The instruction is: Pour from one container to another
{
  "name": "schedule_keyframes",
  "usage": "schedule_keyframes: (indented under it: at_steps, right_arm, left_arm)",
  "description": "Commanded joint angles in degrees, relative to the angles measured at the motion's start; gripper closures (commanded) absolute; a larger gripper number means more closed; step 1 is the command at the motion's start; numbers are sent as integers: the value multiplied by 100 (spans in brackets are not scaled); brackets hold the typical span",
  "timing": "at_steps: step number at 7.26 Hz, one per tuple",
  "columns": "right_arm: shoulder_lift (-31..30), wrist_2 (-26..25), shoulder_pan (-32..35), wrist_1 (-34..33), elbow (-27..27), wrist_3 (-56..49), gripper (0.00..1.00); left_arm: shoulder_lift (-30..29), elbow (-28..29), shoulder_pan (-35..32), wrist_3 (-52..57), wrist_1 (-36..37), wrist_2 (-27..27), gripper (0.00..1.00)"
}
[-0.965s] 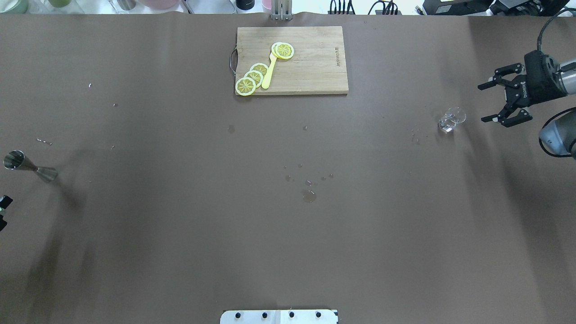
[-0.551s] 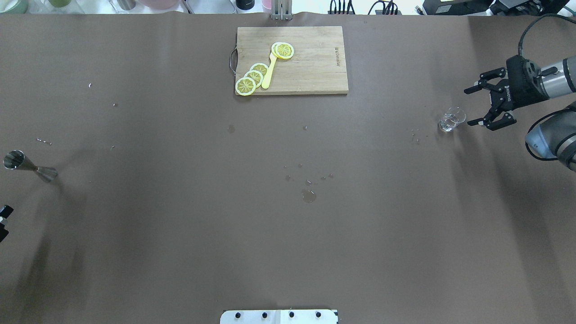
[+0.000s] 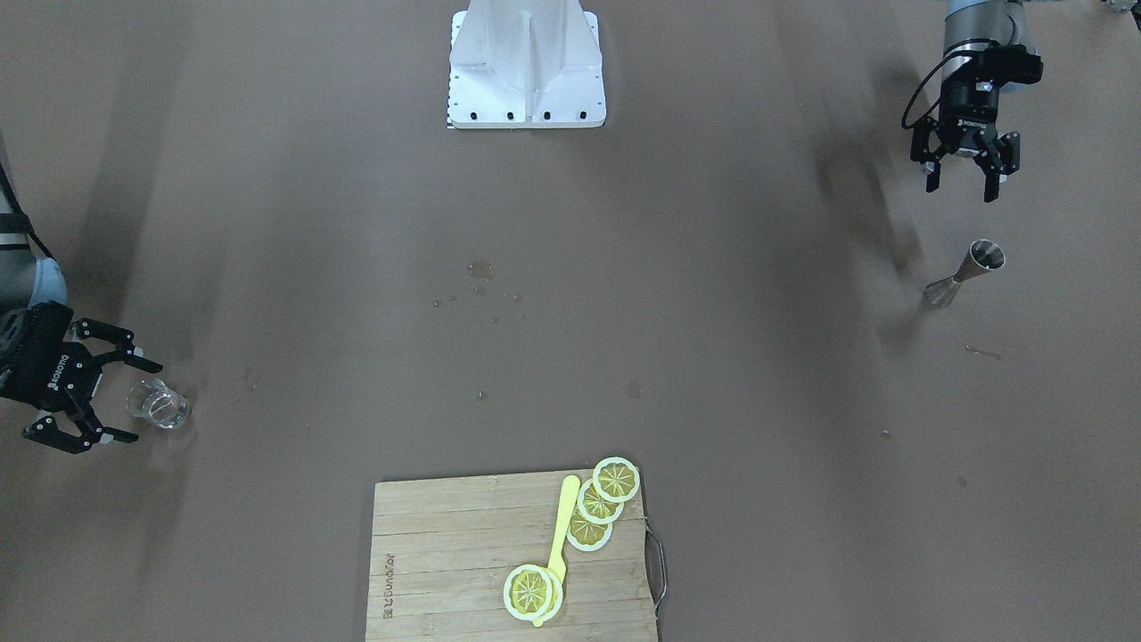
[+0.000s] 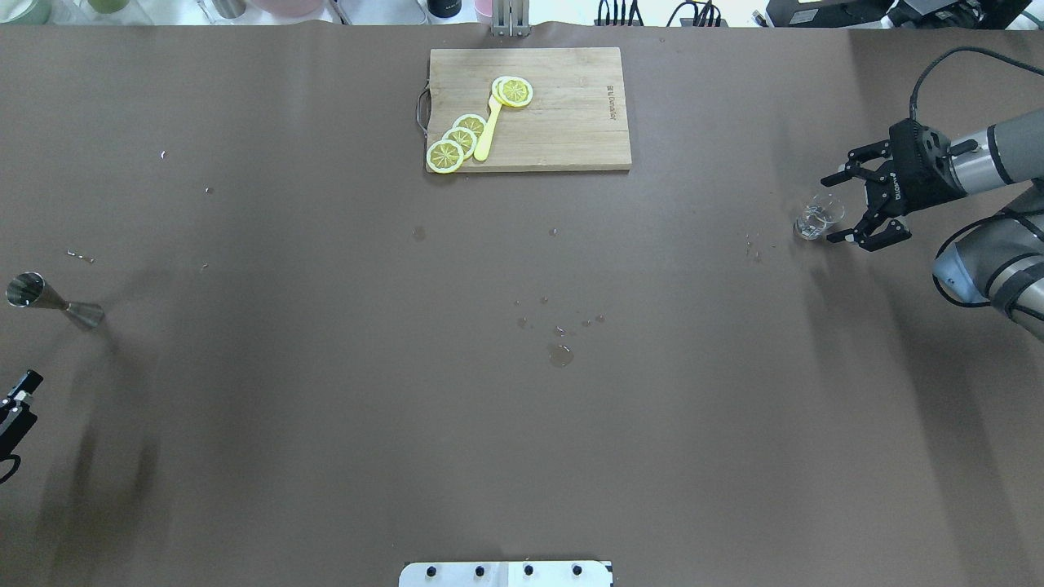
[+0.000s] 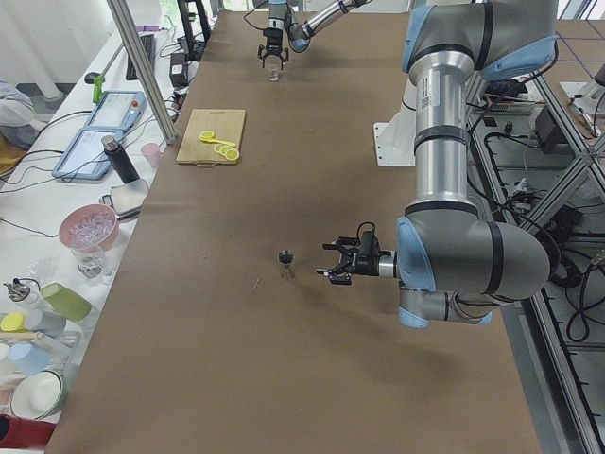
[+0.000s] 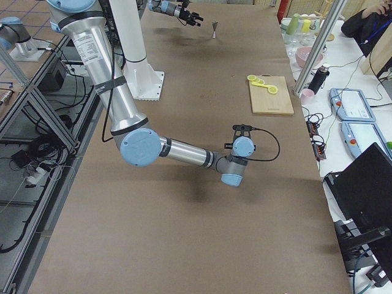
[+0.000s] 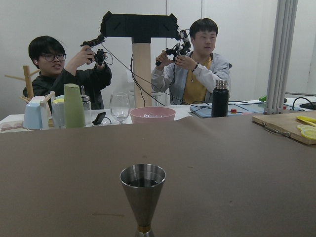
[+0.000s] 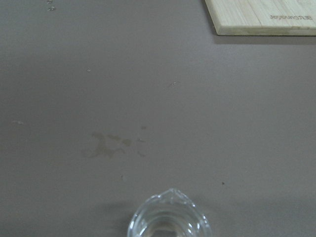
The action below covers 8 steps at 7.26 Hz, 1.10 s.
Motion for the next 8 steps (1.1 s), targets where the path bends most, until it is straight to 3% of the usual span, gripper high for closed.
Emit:
schedule_keyframes:
  at_steps: [1, 3, 4, 8]
  right_arm:
    - [-7, -53, -93, -1, -9, 34, 1]
    - [-16, -71, -102, -1, -35, 34, 8]
    - [-16, -80, -110, -1, -35, 34, 10]
    - [-7, -255, -225, -1, -44, 34, 24]
  left_arm:
    - [0, 22, -284, -1102, 1288, -10, 10]
    - [-35, -39, -609, -2445, 2554, 25, 12]
    - [-79, -83, -689, -2686, 2847, 26, 12]
    - [-491, -92, -1154, -2750, 3314, -394, 12]
